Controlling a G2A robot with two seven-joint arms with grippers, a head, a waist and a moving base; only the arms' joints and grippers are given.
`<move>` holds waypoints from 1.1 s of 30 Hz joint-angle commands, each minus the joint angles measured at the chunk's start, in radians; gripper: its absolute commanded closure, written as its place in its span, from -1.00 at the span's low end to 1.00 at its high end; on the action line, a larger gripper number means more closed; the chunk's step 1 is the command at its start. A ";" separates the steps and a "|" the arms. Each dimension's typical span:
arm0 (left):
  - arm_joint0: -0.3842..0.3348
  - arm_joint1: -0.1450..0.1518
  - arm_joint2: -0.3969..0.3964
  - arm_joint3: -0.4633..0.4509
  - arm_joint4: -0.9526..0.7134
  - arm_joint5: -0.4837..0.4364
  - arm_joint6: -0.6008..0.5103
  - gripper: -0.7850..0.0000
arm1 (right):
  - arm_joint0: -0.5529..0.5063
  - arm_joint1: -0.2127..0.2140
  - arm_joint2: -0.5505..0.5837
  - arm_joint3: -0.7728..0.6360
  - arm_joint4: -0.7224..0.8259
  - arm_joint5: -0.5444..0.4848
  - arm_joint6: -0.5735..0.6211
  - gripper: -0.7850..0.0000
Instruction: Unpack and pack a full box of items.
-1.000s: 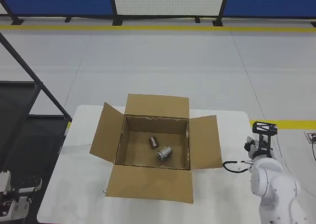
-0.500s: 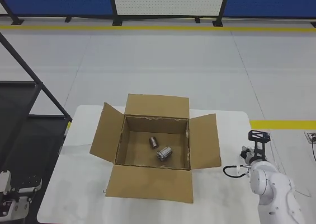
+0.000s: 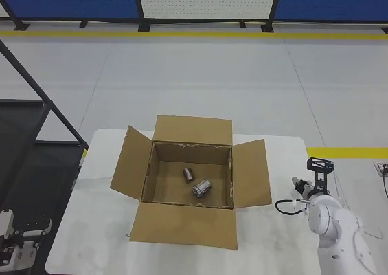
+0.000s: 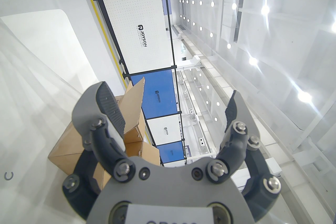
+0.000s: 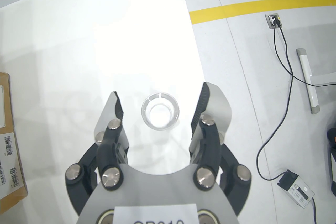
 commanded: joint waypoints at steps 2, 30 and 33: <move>0.000 0.000 0.000 0.000 0.000 0.000 0.000 -1.00 | -0.011 0.001 0.017 -0.060 0.014 0.023 -0.014 -1.00; 0.000 0.000 0.000 0.000 0.000 0.000 0.000 -1.00 | 0.281 -0.061 -0.638 -0.240 0.030 -0.142 0.320 -1.00; 0.000 0.000 0.000 0.000 0.000 0.000 0.000 -1.00 | 0.351 -0.079 -0.705 -0.106 0.004 -0.122 0.370 -1.00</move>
